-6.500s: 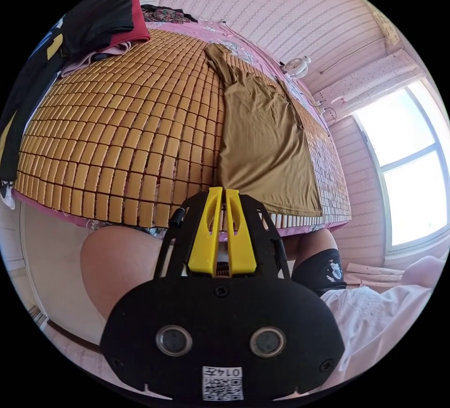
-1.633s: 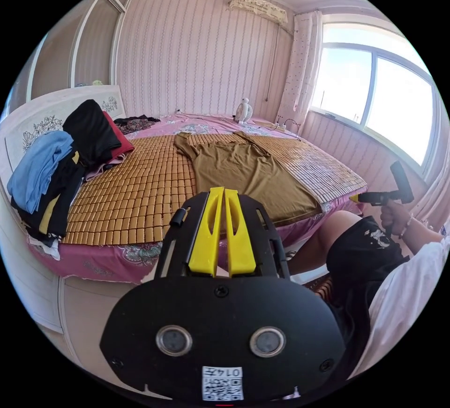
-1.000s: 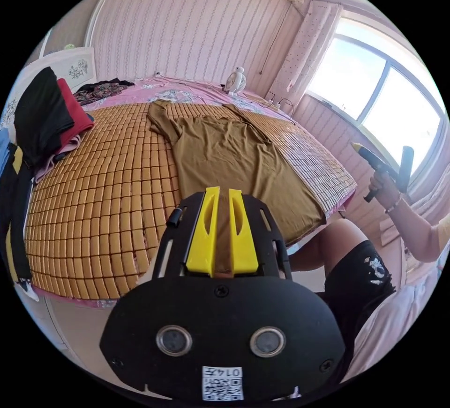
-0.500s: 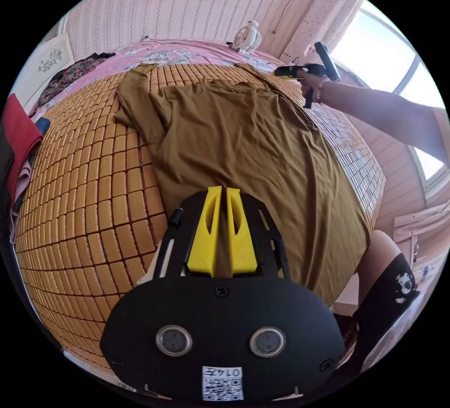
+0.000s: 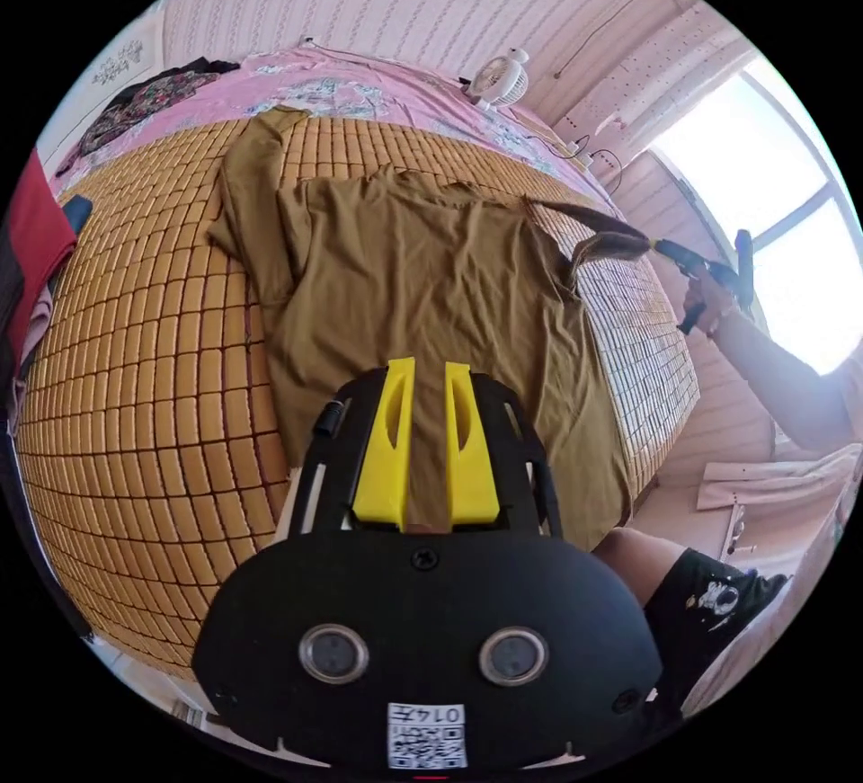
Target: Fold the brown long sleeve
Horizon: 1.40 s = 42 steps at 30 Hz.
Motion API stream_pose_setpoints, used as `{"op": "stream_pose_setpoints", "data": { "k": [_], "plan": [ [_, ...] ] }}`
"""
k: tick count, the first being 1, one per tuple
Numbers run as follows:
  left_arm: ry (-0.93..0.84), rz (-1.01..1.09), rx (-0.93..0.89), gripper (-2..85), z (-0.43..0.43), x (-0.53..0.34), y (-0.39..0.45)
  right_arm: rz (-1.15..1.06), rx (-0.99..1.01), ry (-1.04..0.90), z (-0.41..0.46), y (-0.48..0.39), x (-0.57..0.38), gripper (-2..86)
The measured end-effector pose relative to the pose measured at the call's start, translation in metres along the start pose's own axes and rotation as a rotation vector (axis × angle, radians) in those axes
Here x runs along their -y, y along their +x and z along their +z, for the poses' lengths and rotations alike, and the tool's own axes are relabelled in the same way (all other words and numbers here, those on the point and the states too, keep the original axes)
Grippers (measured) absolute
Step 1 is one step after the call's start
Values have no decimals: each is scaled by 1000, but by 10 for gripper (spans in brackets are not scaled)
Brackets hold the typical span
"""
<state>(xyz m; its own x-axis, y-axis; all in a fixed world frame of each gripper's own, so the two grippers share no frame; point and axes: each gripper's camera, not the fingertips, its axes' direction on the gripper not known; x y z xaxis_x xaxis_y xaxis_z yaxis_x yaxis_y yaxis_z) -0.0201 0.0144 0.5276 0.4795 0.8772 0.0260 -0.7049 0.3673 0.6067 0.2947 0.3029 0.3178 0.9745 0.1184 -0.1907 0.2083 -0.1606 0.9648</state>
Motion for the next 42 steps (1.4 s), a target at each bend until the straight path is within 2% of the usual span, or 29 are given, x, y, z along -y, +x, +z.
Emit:
{"op": "stream_pose_setpoints", "data": {
  "k": [3,7,13,17,19,22,23,26,30,35,38,42],
  "plan": [
    [-15,87,-57,63,34,39,20,-12,-35,-231,0,26,-52,65],
    [-59,221,-103,65,104,108,46,-110,-47,-211,5,15,-57,81],
    [-112,367,-111,65,206,175,103,-264,45,-81,69,-53,8,89],
    [-218,373,-100,69,274,187,131,-256,38,-199,128,-64,37,59],
    [-304,396,-41,54,315,184,142,-223,112,-178,125,-47,41,27],
    [-256,428,-7,45,327,176,145,-91,314,-161,85,11,47,6],
    [-263,411,-13,45,330,177,143,-20,396,-78,46,43,41,5],
    [-307,364,-45,48,344,182,139,198,297,122,-56,124,-7,5],
    [-318,367,-45,64,358,179,144,481,63,68,-119,203,-102,15],
    [-262,399,-38,69,355,191,157,603,-6,-79,-110,229,-151,62],
    [-214,454,-3,70,359,208,172,600,-2,-105,-84,225,-145,82],
    [-206,484,43,76,390,229,194,567,-132,-235,-28,218,-134,79]
  ]
}}
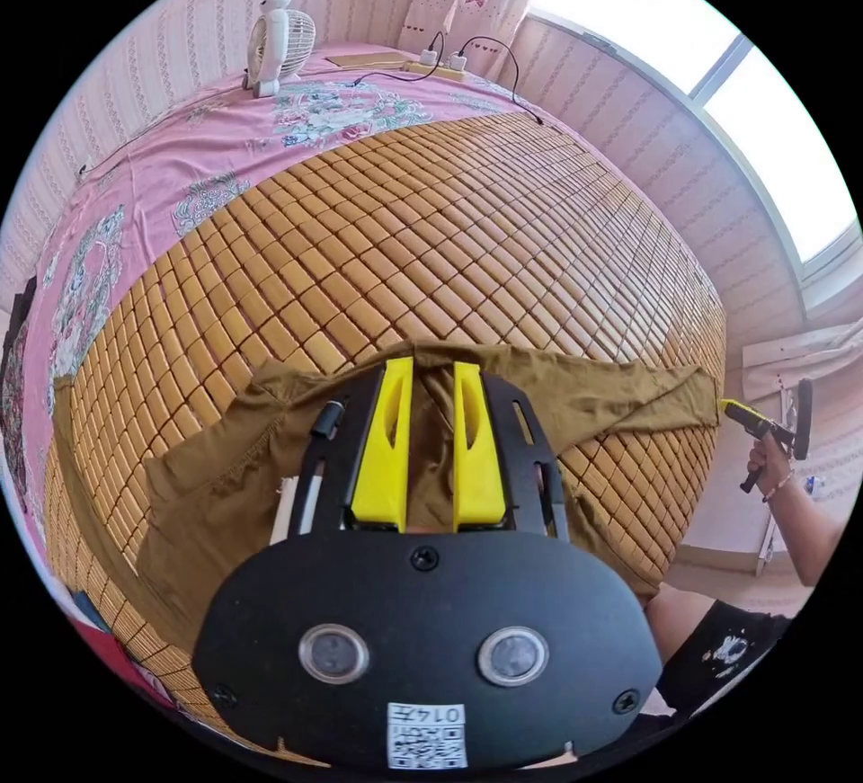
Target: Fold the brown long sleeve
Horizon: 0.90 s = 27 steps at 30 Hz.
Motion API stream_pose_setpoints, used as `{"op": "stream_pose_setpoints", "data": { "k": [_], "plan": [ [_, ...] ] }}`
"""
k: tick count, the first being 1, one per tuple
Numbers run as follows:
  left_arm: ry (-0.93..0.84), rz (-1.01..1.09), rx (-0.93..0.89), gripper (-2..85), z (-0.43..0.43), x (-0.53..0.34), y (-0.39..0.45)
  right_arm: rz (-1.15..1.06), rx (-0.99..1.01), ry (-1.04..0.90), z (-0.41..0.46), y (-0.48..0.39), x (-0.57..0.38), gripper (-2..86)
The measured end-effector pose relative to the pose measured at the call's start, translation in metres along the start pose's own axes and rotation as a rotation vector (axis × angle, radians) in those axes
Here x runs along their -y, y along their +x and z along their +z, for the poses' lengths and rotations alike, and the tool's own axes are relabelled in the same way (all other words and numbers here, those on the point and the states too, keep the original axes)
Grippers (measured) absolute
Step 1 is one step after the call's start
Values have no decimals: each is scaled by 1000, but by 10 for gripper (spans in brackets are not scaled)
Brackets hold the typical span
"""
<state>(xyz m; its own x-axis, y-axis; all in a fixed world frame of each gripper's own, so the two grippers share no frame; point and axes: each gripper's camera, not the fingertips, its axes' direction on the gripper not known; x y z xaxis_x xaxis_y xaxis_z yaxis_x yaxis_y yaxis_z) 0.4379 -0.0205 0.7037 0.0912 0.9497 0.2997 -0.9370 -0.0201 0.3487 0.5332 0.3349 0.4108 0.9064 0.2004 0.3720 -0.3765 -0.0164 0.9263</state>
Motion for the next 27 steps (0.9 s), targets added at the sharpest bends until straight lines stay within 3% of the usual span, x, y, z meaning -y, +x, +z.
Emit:
{"op": "stream_pose_setpoints", "data": {
  "k": [3,4,9,16,21,24,27],
  "plan": [
    [-112,40,50,69,38,12,11,-49,-48,31,10,-11,2,32],
    [-44,55,56,57,36,8,15,-64,-47,11,13,-13,4,22],
    [-45,-53,26,-3,34,11,4,-233,-142,15,13,-30,14,2],
    [18,-65,91,-9,34,11,4,-224,-109,10,36,-31,23,0],
    [-2,-61,111,-9,27,10,9,-191,-354,94,43,-56,4,-5],
    [15,-104,46,-8,19,4,-4,-204,-152,63,55,-51,0,-6],
    [14,-113,16,-7,10,2,-10,-248,-106,12,80,-43,1,-7]
  ]
}}
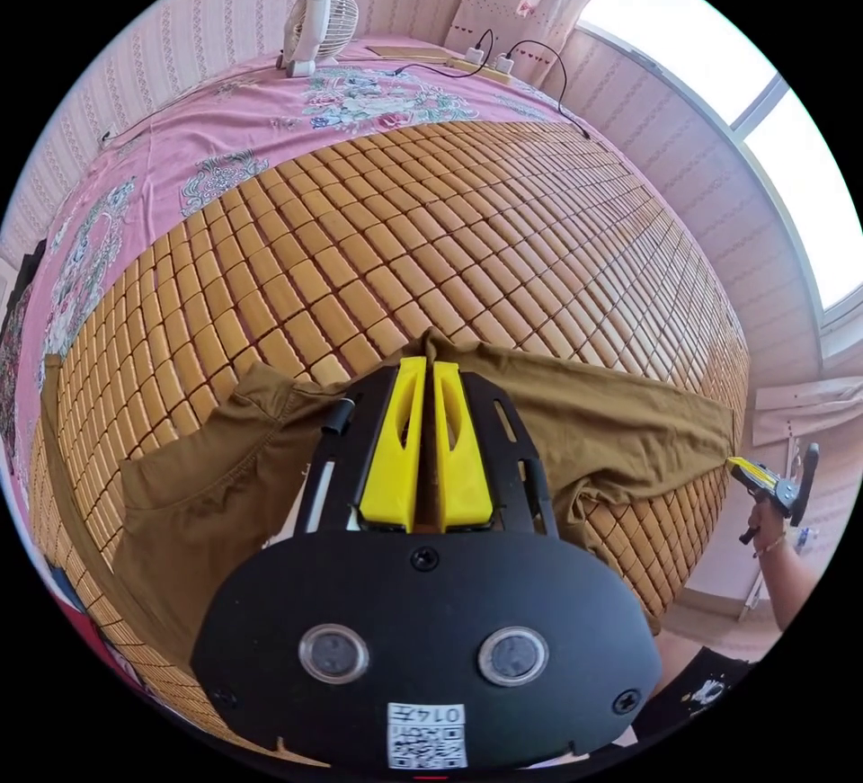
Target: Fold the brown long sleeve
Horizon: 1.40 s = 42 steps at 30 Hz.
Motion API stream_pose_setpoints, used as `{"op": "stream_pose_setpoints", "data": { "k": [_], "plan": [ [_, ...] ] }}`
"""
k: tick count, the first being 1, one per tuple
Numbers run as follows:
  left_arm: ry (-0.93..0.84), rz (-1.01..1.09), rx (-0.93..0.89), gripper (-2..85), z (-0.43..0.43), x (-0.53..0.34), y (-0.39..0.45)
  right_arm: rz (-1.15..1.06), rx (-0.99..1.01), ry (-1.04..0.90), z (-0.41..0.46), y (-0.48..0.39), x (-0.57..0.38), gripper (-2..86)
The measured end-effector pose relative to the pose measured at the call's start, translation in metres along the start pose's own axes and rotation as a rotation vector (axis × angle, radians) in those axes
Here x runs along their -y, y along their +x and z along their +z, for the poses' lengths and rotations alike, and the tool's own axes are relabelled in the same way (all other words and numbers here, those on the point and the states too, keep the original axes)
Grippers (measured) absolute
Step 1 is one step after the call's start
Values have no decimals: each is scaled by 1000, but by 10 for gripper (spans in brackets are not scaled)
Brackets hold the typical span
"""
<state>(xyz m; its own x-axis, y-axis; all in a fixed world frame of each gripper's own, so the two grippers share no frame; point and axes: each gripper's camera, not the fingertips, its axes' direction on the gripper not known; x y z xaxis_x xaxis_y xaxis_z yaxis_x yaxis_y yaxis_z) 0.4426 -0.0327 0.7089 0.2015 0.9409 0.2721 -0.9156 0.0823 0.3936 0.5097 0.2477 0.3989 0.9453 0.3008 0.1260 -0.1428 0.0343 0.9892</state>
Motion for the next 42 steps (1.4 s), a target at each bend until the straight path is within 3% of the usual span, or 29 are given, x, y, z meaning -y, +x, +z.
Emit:
{"op": "stream_pose_setpoints", "data": {
  "k": [6,14,19,22,25,31,38,42],
  "plan": [
    [-13,-10,-6,1,-23,0,-5,-154,-111,-18,31,-6,3,-9],
    [67,-105,-212,77,-100,-14,-30,-39,-112,-63,53,27,2,-8],
    [224,-95,-183,64,-223,-91,-54,25,-98,-110,67,34,-15,-7],
    [212,-189,-120,62,-270,-168,-83,-44,-88,-96,71,4,-14,-5],
    [124,-328,-61,64,-298,-256,-112,-201,-41,-71,82,-56,3,-1],
    [34,-522,1,68,-343,-399,-124,-622,237,58,107,-246,66,12],
    [19,-627,-12,68,-373,-469,-121,-1055,583,-38,156,-544,81,76],
    [24,-560,-37,48,-384,-481,-118,-1148,537,1,184,-688,57,85]
  ]
}}
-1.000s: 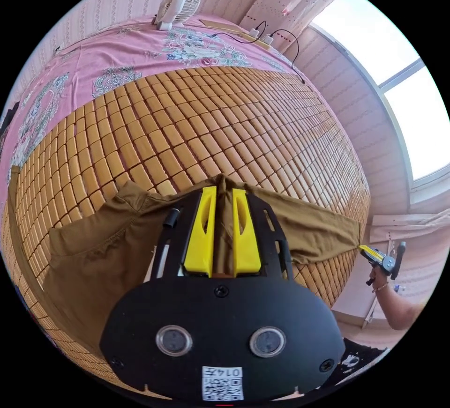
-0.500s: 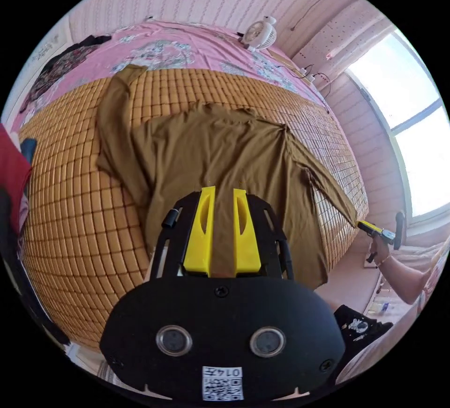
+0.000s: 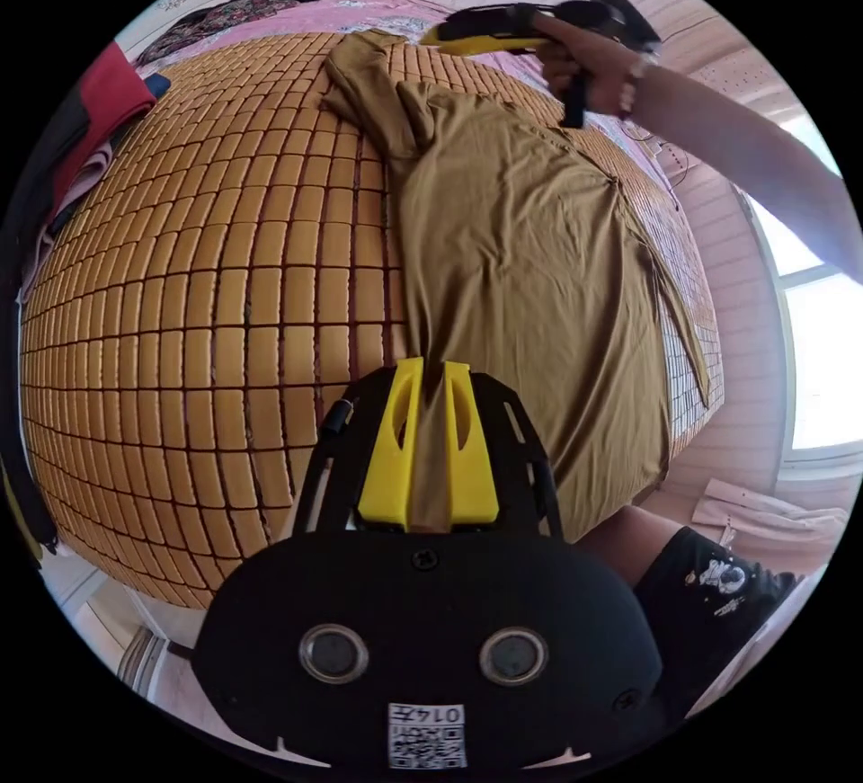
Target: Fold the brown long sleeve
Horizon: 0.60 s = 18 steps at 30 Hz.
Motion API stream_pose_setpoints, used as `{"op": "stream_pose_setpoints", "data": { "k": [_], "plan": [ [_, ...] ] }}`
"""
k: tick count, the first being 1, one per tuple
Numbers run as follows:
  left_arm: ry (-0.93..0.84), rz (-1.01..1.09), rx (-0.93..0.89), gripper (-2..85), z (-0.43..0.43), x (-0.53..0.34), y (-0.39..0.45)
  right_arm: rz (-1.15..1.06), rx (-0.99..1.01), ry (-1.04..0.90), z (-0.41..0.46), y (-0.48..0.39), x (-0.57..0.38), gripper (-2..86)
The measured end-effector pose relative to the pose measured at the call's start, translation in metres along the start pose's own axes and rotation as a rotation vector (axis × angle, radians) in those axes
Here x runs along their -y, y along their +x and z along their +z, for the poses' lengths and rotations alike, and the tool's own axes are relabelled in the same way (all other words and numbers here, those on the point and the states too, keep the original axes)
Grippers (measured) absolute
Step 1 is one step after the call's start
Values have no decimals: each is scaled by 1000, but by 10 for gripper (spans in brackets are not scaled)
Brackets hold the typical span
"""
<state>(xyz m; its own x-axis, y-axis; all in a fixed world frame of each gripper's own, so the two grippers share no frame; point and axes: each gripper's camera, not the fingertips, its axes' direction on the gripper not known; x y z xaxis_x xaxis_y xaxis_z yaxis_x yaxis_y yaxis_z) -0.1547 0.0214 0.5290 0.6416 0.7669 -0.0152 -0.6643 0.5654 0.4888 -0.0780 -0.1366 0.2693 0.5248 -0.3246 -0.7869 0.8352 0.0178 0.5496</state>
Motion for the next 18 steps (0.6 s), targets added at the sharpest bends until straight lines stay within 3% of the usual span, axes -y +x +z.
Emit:
{"op": "stream_pose_setpoints", "data": {
  "k": [5,10,13,15,18],
  "plan": [
    [4,28,-38,42,-34,-1,-6,51,-187,-120,111,-28,58,83],
    [15,-56,-198,33,-70,-3,-32,157,-300,-90,134,-34,57,24],
    [44,-114,-281,36,-102,-7,-54,-35,-87,49,101,-71,37,12],
    [95,-129,-296,36,-134,-15,-67,-323,148,144,53,-123,-4,14],
    [177,-188,-264,40,-195,-41,-91,-640,323,72,29,-174,-76,32]
  ]
}}
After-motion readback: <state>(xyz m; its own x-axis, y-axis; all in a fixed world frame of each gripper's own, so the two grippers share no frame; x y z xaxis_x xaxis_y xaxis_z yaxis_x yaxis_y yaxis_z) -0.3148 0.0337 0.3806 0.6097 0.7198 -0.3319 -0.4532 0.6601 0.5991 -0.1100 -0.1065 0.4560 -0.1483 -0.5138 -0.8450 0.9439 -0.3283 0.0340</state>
